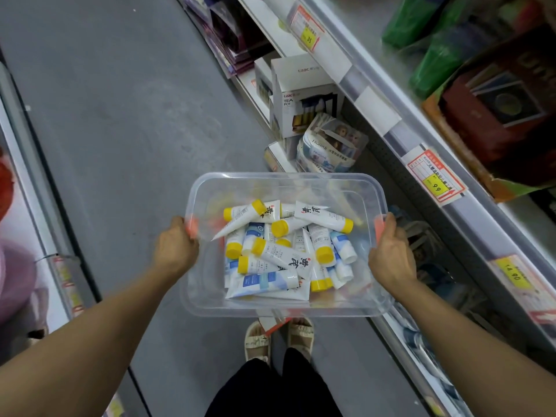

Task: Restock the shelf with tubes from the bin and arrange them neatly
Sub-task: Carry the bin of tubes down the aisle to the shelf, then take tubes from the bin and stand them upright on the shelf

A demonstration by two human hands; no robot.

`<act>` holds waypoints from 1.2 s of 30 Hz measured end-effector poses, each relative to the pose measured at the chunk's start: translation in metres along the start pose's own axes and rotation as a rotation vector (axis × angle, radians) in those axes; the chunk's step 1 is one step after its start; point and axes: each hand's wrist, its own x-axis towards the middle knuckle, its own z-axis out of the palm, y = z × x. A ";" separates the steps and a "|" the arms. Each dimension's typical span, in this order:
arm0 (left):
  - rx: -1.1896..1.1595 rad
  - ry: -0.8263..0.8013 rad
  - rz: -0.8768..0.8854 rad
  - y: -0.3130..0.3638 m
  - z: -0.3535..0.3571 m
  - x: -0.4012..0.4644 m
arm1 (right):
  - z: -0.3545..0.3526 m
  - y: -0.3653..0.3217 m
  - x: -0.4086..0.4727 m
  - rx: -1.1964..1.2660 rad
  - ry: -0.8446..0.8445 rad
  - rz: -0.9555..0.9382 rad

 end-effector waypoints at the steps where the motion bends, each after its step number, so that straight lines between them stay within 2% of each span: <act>1: 0.003 -0.012 -0.003 0.002 -0.002 -0.003 | -0.001 -0.002 -0.002 -0.003 0.000 -0.008; 5: -0.017 0.005 0.037 0.009 -0.008 -0.025 | -0.010 -0.014 -0.015 -0.073 0.014 -0.090; 8: 0.094 0.108 0.212 0.021 -0.009 -0.043 | -0.017 -0.027 -0.023 -0.065 -0.026 -0.164; 10: 0.178 0.038 0.339 0.033 -0.005 -0.051 | -0.016 -0.032 -0.026 -0.025 -0.079 -0.186; 14: 0.347 -0.216 0.505 0.056 0.021 -0.048 | -0.005 -0.035 -0.027 0.044 -0.185 -0.159; 20: 0.530 -0.328 0.637 0.095 0.068 -0.025 | 0.027 -0.026 -0.019 0.120 -0.226 -0.102; 25: 0.667 -0.420 0.630 0.107 0.092 -0.017 | 0.036 -0.024 -0.002 0.130 -0.225 -0.074; 31: 0.651 -0.437 0.631 0.109 0.077 -0.014 | 0.036 -0.029 0.029 0.159 -0.189 -0.114; 33: 0.571 -0.429 0.575 0.107 0.062 -0.012 | 0.034 -0.034 0.039 0.140 -0.195 -0.121; 36: 0.311 -0.398 0.461 0.103 0.040 -0.013 | 0.033 -0.043 0.055 0.108 -0.208 -0.146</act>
